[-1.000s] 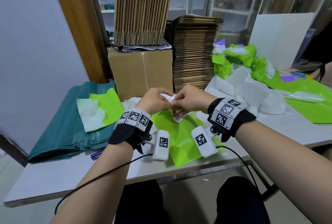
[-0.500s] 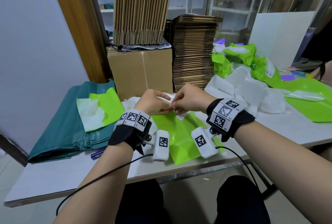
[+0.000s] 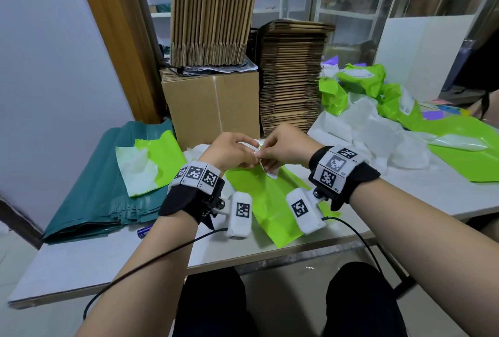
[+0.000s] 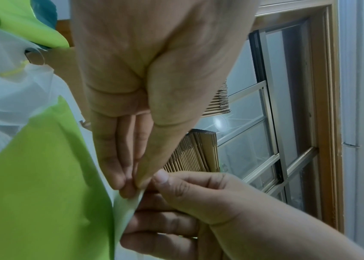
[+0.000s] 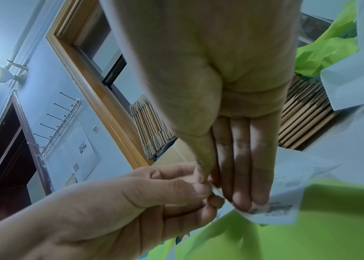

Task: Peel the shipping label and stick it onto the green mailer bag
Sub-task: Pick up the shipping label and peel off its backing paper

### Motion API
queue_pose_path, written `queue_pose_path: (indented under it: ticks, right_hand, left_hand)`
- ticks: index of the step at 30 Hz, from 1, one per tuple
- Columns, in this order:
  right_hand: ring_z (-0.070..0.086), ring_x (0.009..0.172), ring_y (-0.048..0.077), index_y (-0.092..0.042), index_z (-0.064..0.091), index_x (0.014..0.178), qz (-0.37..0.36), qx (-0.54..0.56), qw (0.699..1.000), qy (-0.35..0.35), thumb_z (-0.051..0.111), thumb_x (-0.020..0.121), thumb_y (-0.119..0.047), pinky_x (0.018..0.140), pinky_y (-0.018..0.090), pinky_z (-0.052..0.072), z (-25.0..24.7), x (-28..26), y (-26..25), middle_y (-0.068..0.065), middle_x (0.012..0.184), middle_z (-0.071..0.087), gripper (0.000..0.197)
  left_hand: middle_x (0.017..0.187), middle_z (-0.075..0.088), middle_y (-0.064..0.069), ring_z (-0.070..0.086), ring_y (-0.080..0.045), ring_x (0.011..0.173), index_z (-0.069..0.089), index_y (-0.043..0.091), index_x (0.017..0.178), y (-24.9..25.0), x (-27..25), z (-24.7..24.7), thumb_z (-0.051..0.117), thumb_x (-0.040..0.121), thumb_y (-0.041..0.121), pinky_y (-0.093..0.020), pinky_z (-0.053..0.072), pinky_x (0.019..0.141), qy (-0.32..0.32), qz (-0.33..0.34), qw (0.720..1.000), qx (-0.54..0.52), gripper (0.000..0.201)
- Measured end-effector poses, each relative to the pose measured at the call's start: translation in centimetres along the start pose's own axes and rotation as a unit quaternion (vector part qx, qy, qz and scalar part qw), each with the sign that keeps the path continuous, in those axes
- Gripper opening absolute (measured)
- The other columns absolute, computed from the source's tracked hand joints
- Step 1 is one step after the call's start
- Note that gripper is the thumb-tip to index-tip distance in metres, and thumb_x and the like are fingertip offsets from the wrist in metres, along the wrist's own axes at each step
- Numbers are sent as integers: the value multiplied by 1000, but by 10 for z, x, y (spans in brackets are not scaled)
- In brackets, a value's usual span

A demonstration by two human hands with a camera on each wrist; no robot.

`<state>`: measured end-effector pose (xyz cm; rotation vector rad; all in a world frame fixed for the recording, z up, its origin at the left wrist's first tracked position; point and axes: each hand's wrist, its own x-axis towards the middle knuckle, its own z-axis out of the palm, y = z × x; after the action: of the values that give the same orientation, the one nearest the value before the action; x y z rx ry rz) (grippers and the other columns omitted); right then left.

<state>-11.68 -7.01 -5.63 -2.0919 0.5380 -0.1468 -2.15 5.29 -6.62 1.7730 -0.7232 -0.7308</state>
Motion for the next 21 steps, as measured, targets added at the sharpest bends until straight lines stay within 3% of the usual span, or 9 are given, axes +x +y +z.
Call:
queue_pose_path:
  ticks: [5,9,13,18,21]
  right_hand:
    - [68,61,29,14,70,91,14,17,1000,-6,68,87,-6,72,41,62,0,-1,-1,19,67,68,21]
    - [69,64,33,16,69,87,19,-5,1000,4,58,87,2,74,45,61,2,-2,-4,25,75,70,19]
    - [75,68,33,11,72,75,18,-74,995,65,56,78,-6,67,40,63,-2,-2,-7,22,72,74,23]
    - [74,67,27,2,71,63,27,-137,976,168,61,78,-19,74,38,60,-24,1,-5,18,65,74,28]
    - [73,65,29,7,71,73,34,-156,966,203,62,78,-19,71,37,61,-37,2,-3,18,64,73,28]
  left_hand:
    - [69,69,-12,61,-26,66,65,7,91,0,-1,-2,68,74,-13,-44,54,89,-6,9,1000,3,26]
    - [66,69,-10,60,-23,61,66,3,99,-1,-1,-1,66,74,-14,-38,56,83,2,9,1000,3,29]
    - [72,71,-15,63,-28,72,68,0,103,1,0,-4,65,73,-13,-38,58,87,17,1,1000,-9,33]
    - [85,69,-25,64,-30,79,68,1,101,0,-1,-18,64,72,-13,-42,57,91,67,-11,997,-28,33]
    - [97,68,-23,65,-30,73,68,-1,105,-2,-1,-28,64,71,-14,-35,61,80,98,-26,995,-5,36]
